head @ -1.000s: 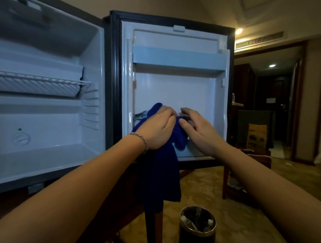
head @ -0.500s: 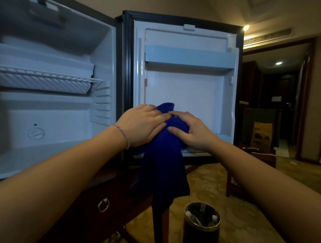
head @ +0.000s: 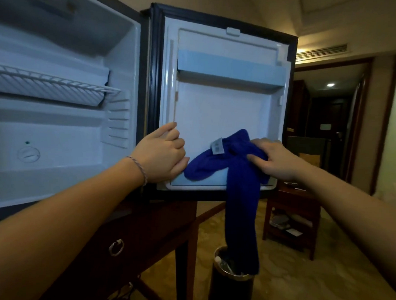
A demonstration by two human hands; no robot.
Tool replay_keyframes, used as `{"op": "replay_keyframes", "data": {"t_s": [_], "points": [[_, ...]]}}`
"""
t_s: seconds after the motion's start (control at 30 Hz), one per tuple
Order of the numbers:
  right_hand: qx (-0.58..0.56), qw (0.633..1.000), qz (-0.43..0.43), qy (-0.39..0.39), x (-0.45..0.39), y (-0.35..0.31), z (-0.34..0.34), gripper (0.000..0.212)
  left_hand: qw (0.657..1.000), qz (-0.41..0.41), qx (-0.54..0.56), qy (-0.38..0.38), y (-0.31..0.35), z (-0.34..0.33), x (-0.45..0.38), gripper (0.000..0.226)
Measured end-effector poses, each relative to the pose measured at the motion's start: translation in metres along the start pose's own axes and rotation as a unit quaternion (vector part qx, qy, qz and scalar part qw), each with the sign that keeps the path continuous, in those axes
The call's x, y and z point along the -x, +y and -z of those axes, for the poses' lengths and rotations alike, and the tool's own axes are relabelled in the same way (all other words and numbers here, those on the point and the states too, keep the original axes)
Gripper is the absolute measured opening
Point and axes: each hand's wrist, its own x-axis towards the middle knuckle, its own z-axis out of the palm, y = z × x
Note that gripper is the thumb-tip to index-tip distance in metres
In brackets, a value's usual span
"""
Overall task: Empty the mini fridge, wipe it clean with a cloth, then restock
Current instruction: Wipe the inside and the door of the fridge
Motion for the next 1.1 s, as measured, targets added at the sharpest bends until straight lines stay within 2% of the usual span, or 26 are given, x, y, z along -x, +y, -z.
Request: {"op": "replay_keyframes", "data": {"t_s": [0.13,0.3,0.4,0.5,0.6,0.7,0.8,0.83,1.0,1.1], "points": [[0.070,0.997,0.019,0.002,-0.008,-0.029,-0.010,0.072,1.000,0.026,0.008,0.005,0.009,-0.004,0.003,0.059],[0.073,0.995,0.039,-0.046,-0.020,-0.053,-0.013,0.072,0.999,0.039,0.032,-0.003,0.012,-0.008,0.010,0.056],[0.056,0.994,0.053,-0.073,-0.031,-0.063,-0.018,0.065,0.998,0.043,0.047,-0.003,0.011,-0.009,0.014,0.047],[0.024,0.995,0.068,-0.068,-0.041,-0.075,-0.024,0.050,0.996,0.049,0.067,0.021,0.013,-0.012,0.015,0.039],[0.013,0.994,0.101,-0.047,-0.044,-0.082,-0.032,0.042,0.996,0.042,0.073,0.041,0.014,-0.014,0.013,0.039],[-0.002,0.994,0.104,-0.030,-0.042,-0.088,-0.039,0.053,0.995,0.048,0.085,0.033,0.014,-0.016,0.012,0.043],[0.003,0.994,0.099,-0.038,-0.041,-0.090,-0.041,0.032,0.995,0.043,0.090,0.030,0.014,-0.017,0.014,0.045],[-0.004,0.995,0.090,-0.040,-0.041,-0.090,-0.040,0.031,0.994,0.043,0.092,0.031,0.014,-0.017,0.014,0.045],[-0.038,0.995,0.068,-0.069,-0.036,-0.094,-0.034,0.062,0.994,0.047,0.095,0.022,0.015,-0.013,0.017,0.048],[-0.054,0.996,0.040,-0.055,-0.034,-0.097,-0.035,0.077,0.994,0.046,0.094,0.017,0.014,-0.013,0.018,0.050]]}}
